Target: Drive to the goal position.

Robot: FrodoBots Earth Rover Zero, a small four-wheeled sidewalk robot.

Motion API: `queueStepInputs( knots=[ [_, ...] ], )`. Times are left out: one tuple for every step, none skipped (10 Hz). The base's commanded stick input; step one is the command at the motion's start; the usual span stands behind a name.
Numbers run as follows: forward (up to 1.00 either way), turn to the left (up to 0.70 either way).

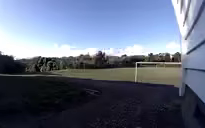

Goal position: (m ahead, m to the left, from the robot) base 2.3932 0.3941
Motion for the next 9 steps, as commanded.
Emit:
queueStepInputs(
  knots=[
    [0.02, 0.00],
    [0.01, 0.00],
    [0.03, 0.00],
    [0.04, 0.00],
    [0.04, 0.00],
    [0.04, 0.00],
    [0.04, 0.00],
    [0.04, 0.00],
    [0.04, 0.00]
  ],
)
